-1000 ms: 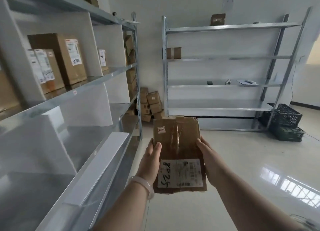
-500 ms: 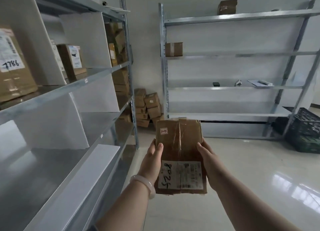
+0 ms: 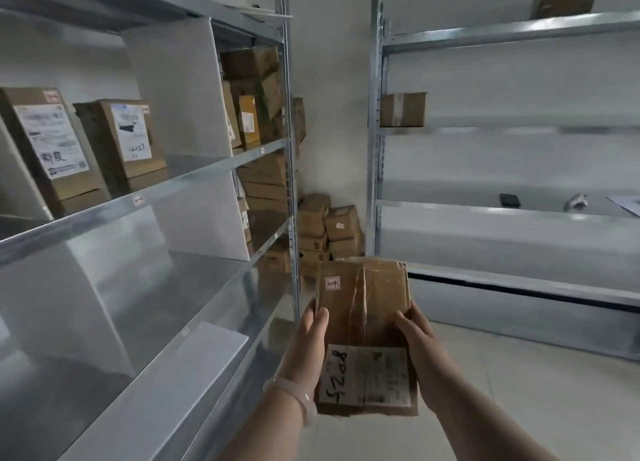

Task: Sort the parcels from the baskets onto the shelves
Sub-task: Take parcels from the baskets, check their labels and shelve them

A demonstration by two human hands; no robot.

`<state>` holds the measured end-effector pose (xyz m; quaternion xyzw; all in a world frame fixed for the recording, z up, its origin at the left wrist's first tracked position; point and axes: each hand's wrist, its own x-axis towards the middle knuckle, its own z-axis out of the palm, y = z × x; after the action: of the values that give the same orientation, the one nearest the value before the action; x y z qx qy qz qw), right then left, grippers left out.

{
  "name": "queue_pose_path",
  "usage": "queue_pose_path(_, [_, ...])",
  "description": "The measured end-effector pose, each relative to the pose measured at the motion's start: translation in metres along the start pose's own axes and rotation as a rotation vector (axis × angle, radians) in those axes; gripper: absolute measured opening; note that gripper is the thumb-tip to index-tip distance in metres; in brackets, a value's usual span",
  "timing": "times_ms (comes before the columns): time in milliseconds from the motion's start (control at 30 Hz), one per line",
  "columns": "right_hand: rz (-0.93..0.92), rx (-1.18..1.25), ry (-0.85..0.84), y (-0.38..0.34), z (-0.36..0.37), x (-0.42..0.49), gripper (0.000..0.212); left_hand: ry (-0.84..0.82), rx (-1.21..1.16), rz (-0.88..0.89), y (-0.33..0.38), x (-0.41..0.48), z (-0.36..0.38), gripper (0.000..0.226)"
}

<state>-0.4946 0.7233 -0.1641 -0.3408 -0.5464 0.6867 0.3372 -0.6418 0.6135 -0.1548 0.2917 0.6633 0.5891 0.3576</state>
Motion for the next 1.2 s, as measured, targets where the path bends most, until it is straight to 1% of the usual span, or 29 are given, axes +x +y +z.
queue_pose_path(100, [0.034, -0.004, -0.016, 0.005, 0.007, 0.079, 0.043, 0.000, -0.011, 0.007, -0.005, 0.068, -0.004, 0.076])
queue_pose_path(200, [0.078, -0.020, -0.028, 0.001, 0.016, 0.152, 0.047, 0.032, 0.017, -0.036, 0.006, 0.138, -0.013, 0.089])
queue_pose_path(367, [0.075, -0.032, -0.041, -0.026, 0.025, 0.259, 0.047, 0.055, 0.076, -0.056, 0.042, 0.244, -0.018, 0.076])
queue_pose_path(467, [0.067, -0.007, -0.050, -0.036, 0.024, 0.317, 0.044, 0.083, 0.094, -0.052, 0.048, 0.304, -0.014, 0.073])
queue_pose_path(600, [0.091, -0.007, -0.084, -0.034, 0.026, 0.402, 0.045, 0.104, 0.063, -0.070, 0.054, 0.379, -0.011, 0.084])
queue_pose_path(700, [0.123, -0.056, -0.132, -0.033, 0.033, 0.472, 0.064, 0.198, 0.044, -0.053, 0.057, 0.434, -0.009, 0.081])
queue_pose_path(767, [0.130, -0.051, -0.178, -0.038, 0.039, 0.517, 0.055, 0.274, 0.008, -0.058, 0.059, 0.470, -0.009, 0.080])
queue_pose_path(833, [0.156, -0.075, -0.230, -0.047, 0.043, 0.560, 0.046, 0.335, -0.013, -0.098, 0.067, 0.501, -0.009, 0.076])
queue_pose_path(933, [0.171, -0.098, -0.305, -0.065, 0.052, 0.622, 0.050, 0.438, -0.035, -0.091, 0.085, 0.543, -0.006, 0.057])
queue_pose_path(1000, [0.174, -0.087, -0.367, -0.075, 0.063, 0.658, 0.051, 0.507, -0.015, -0.088, 0.093, 0.569, -0.009, 0.060])
queue_pose_path(1033, [0.169, -0.090, -0.391, -0.077, 0.070, 0.673, 0.048, 0.516, 0.019, -0.088, 0.094, 0.580, -0.012, 0.059])
queue_pose_path(1067, [0.167, -0.093, -0.404, -0.078, 0.077, 0.687, 0.044, 0.524, 0.047, -0.070, 0.094, 0.589, -0.016, 0.051])
queue_pose_path(1100, [0.171, -0.095, -0.403, -0.076, 0.084, 0.700, 0.041, 0.532, 0.071, -0.055, 0.093, 0.597, -0.022, 0.038])
queue_pose_path(1133, [0.180, -0.098, -0.412, -0.072, 0.092, 0.712, 0.042, 0.535, 0.069, -0.046, 0.094, 0.603, -0.029, 0.028])
queue_pose_path(1167, [0.184, -0.103, -0.432, -0.070, 0.102, 0.724, 0.049, 0.545, 0.069, -0.038, 0.095, 0.612, -0.037, 0.028])
queue_pose_path(1200, [0.181, -0.117, -0.456, -0.069, 0.113, 0.735, 0.058, 0.561, 0.076, -0.027, 0.094, 0.621, -0.047, 0.032])
